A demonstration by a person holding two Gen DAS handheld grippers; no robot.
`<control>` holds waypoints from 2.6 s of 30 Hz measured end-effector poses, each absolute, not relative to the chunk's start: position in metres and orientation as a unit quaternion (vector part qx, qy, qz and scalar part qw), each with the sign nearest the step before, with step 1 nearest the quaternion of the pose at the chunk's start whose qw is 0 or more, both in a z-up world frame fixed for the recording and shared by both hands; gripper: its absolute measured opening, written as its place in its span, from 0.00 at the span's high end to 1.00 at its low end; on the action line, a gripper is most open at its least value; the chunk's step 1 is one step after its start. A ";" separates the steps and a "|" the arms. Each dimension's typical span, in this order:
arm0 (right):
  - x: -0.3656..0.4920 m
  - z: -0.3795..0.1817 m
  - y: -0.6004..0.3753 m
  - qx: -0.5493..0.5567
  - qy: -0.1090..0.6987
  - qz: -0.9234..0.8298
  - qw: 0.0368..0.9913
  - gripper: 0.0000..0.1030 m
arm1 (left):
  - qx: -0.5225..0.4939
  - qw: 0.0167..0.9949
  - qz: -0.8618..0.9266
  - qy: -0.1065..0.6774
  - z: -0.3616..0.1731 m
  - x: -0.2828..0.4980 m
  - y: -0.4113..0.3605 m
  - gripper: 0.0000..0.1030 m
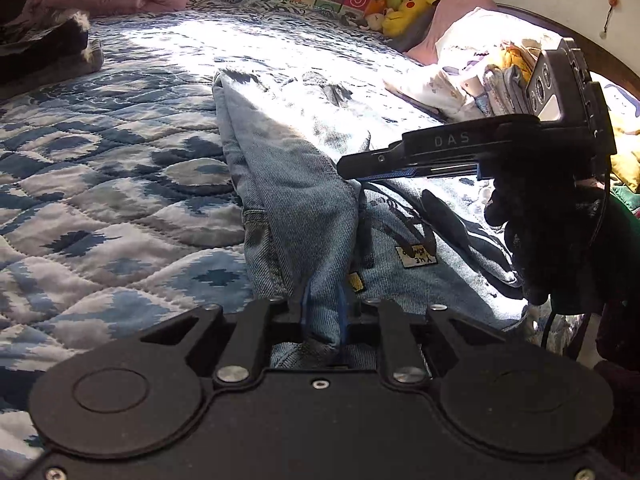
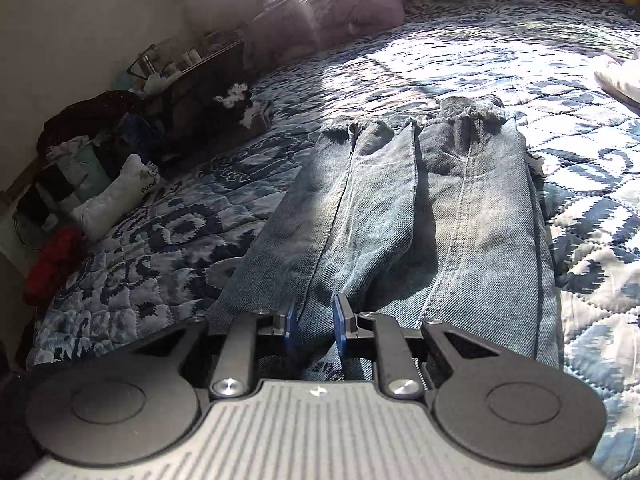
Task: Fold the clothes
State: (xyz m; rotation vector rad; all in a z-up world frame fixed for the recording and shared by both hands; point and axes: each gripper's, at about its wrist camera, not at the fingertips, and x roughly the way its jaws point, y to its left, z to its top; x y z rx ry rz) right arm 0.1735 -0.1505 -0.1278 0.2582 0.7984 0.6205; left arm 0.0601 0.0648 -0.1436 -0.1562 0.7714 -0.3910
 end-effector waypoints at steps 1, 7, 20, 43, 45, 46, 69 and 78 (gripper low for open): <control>0.171 -0.127 -0.160 0.141 0.380 0.280 0.870 0.73 | -0.078 0.904 -0.189 0.374 -0.142 0.056 0.066 0.86; 0.139 -0.130 -0.235 0.271 0.368 0.229 0.860 0.63 | -0.123 0.909 -0.168 0.361 -0.127 0.035 0.080 0.60; 0.056 -0.185 -0.312 0.467 0.379 0.180 0.778 0.38 | -0.351 0.843 -0.121 0.390 -0.149 0.037 0.126 0.41; 0.056 -0.197 -0.290 0.499 0.373 0.178 0.762 0.83 | -0.444 0.794 -0.105 0.402 -0.169 0.032 0.119 0.91; 0.058 -0.196 -0.291 0.489 0.384 0.176 0.763 0.81 | -0.433 0.792 -0.112 0.415 -0.171 0.035 0.125 0.83; 0.058 -0.193 -0.292 0.487 0.381 0.180 0.765 0.77 | -0.433 0.793 -0.117 0.412 -0.169 0.035 0.128 0.72; -0.019 -0.104 -0.208 -0.368 0.255 0.239 0.861 0.50 | 0.402 0.852 -0.238 0.236 -0.142 -0.016 0.049 0.35; -0.026 -0.149 -0.191 -0.484 0.223 0.253 0.807 0.50 | 0.562 0.767 -0.265 0.160 -0.168 -0.025 0.038 0.35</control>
